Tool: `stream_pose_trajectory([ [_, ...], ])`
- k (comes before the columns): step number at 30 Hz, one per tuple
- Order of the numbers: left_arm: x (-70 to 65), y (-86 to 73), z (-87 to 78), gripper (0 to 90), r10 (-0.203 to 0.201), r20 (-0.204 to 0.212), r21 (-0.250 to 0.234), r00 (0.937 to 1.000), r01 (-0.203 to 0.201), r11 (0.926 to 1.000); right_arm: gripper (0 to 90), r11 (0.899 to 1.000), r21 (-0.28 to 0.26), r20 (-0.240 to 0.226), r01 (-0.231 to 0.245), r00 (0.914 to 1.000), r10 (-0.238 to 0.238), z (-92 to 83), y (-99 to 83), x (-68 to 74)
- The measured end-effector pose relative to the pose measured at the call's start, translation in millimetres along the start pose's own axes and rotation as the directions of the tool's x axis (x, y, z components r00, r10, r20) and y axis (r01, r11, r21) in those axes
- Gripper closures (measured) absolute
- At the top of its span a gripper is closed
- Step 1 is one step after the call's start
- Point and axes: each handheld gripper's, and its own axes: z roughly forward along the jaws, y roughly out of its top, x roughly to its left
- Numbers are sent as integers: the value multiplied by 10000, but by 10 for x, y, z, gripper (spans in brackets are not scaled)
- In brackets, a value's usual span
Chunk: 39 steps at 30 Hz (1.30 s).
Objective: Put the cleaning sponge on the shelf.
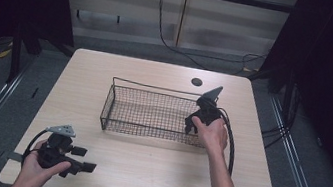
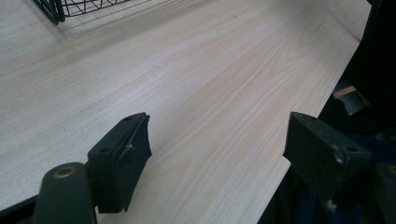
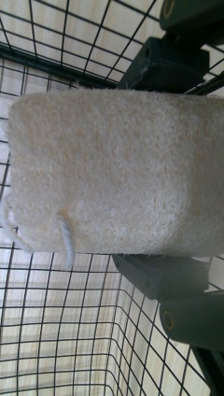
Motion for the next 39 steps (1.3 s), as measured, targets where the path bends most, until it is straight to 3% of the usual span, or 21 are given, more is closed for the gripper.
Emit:
stream_pose_trajectory([
  [22, 0, 0, -4, 218, 36, 37, 14, 10000, -36, 10000, 217, 9996, 267, 293, 13, 9996, -21, 72, 30, 65],
  [32, -1, -1, -2, 218, 20, 33, 18, 10000, -20, 10000, 208, 9982, 551, 551, 243, 9981, -273, 79, 27, 83],
  [39, 1, 0, -4, 217, 28, 42, 14, 10000, -28, 10000, 192, 9991, 397, 531, 115, 9985, -136, 54, 25, 66],
])
